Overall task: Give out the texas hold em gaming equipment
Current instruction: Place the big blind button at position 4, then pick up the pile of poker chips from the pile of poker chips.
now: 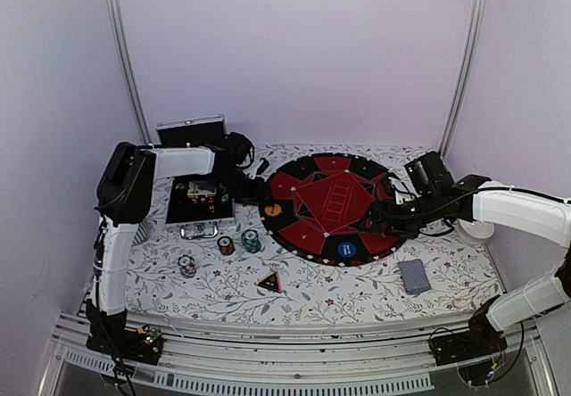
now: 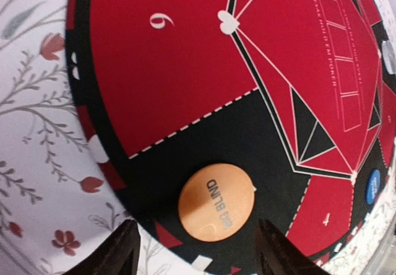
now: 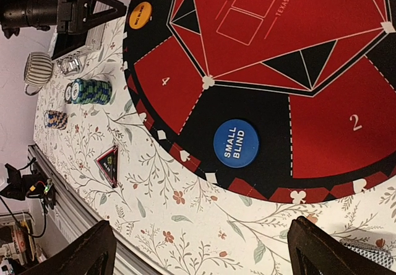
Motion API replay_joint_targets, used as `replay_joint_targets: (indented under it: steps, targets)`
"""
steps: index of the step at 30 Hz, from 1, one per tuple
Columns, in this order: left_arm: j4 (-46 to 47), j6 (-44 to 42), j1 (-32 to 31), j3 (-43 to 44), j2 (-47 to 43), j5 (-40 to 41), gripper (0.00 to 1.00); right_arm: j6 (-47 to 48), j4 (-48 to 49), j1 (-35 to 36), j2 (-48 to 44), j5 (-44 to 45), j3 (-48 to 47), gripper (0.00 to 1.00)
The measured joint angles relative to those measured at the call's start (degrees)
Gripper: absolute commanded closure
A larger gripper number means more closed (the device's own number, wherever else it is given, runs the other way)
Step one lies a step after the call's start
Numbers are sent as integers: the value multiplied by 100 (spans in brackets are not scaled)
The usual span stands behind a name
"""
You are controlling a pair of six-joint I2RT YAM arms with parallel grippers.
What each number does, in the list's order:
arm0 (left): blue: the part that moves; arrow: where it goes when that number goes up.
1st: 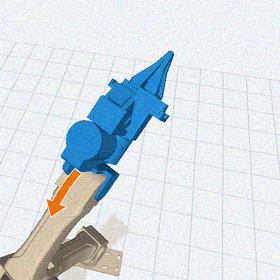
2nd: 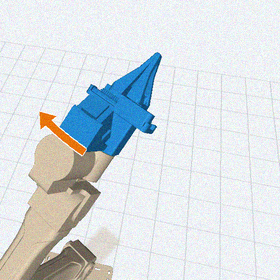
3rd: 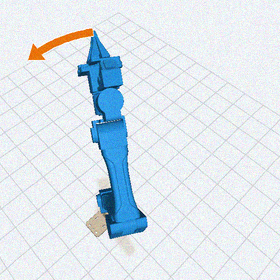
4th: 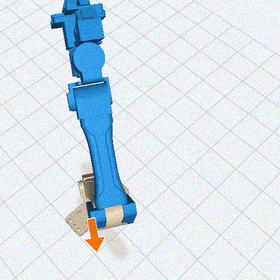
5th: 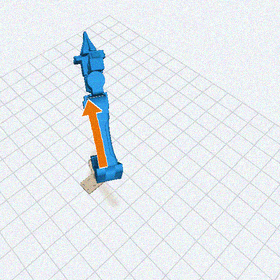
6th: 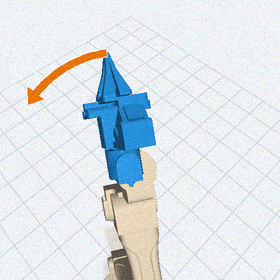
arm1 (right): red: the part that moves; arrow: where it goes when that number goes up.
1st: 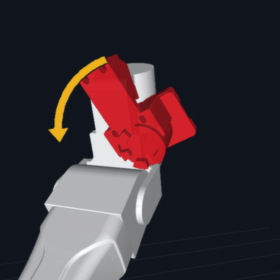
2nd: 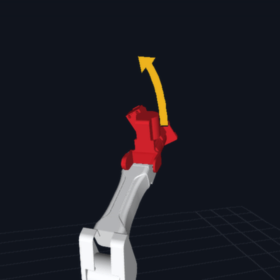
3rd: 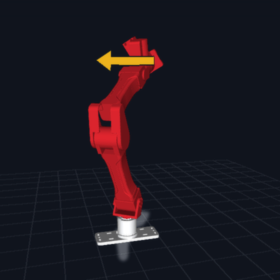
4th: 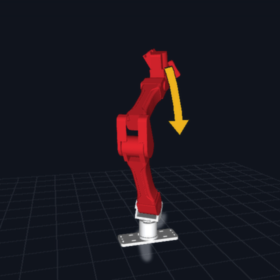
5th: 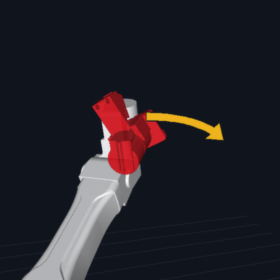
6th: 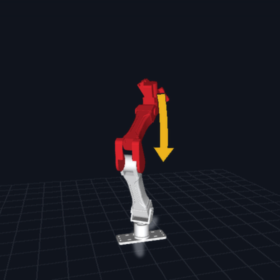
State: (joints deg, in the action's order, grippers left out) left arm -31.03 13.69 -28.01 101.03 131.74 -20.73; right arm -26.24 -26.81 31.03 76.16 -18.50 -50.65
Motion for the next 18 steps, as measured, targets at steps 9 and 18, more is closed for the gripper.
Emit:
replay_joint_targets:
  steps: [9,18]
  targets:
    - [-223,-516,-203,20,-1019,883,25,-61,-151,271,9,219,-334,1]
    - [-96,-914,-393,-599,-3399,1165,19,-7,-306,273,-492,1043,-361,1]
